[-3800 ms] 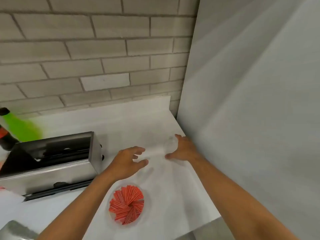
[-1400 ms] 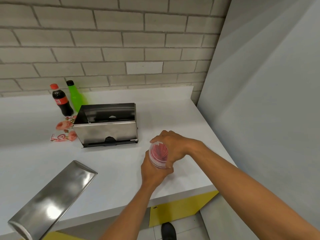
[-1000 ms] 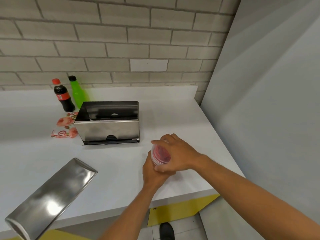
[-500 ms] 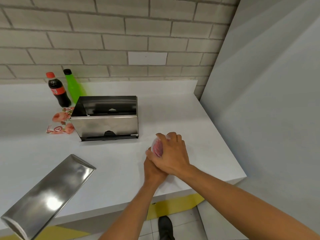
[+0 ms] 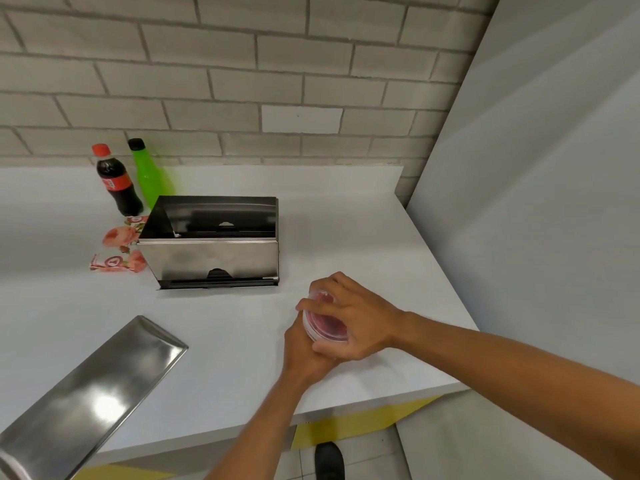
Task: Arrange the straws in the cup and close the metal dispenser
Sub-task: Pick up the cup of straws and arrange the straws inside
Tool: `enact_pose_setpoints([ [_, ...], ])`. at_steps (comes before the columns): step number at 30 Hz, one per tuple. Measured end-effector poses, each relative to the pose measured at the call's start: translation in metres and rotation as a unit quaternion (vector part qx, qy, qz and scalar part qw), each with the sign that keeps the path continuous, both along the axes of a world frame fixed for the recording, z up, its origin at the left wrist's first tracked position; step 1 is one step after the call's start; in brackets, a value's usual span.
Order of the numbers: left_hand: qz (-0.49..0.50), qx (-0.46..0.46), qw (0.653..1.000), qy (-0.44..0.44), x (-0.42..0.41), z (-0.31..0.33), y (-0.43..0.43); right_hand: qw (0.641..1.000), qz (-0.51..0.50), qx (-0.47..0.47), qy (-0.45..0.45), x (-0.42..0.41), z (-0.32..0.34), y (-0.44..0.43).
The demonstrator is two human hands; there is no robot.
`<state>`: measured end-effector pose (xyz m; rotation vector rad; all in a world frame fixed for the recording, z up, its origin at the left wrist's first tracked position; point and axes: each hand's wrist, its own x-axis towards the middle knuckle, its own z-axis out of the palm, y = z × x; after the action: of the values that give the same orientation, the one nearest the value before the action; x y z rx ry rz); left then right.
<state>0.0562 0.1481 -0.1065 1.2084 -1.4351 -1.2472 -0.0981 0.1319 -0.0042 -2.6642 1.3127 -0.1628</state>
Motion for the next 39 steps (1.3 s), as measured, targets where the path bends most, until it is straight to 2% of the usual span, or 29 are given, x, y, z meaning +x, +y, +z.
enact_pose_setpoints([
  [4, -0.007, -0.008, 1.000, 0.000, 0.001, -0.002, 0.000, 1.000, -0.012, 0.005, -0.008, 0.002, -0.002, 0.003],
  [9, 0.032, -0.011, 0.999, -0.012, -0.008, -0.001, 0.008, 0.991, -0.124, 0.006, -0.047, 0.017, -0.009, 0.018],
  [12, 0.057, 0.003, 0.998, -0.036, -0.014, 0.002, 0.012, 0.976, -0.213, -0.002, -0.038, 0.033, -0.009, 0.026],
  [16, 0.080, 0.044, 0.996, -0.020, -0.020, -0.003, 0.013, 0.937, -0.347, -0.018, -0.025, 0.059, -0.013, 0.031],
  [19, 0.064, 0.056, 0.996, -0.029, -0.022, -0.006, 0.015, 0.926, -0.376, 0.002, -0.013, 0.067, -0.011, 0.028],
  [21, 0.059, 0.047, 0.997, -0.033, -0.021, -0.001, 0.015, 0.936, -0.351, 0.033, -0.023, 0.060, -0.005, 0.027],
  [23, 0.050, 0.032, 0.998, -0.030, -0.017, 0.004, 0.013, 0.955, -0.284, 0.087, -0.017, 0.043, 0.009, 0.025],
  [27, 0.031, 0.041, 0.998, -0.044, -0.004, 0.000, 0.010, 0.966, -0.166, 0.187, 0.059, 0.014, 0.046, 0.011],
  [32, 0.022, 0.050, 0.997, -0.046, -0.001, -0.001, 0.006, 0.958, -0.084, 0.209, 0.175, 0.025, 0.067, -0.011],
  [39, 0.000, 0.060, 0.998, -0.014, 0.006, -0.003, 0.005, 0.952, 0.025, 0.219, 0.210, 0.023, 0.078, -0.020],
])
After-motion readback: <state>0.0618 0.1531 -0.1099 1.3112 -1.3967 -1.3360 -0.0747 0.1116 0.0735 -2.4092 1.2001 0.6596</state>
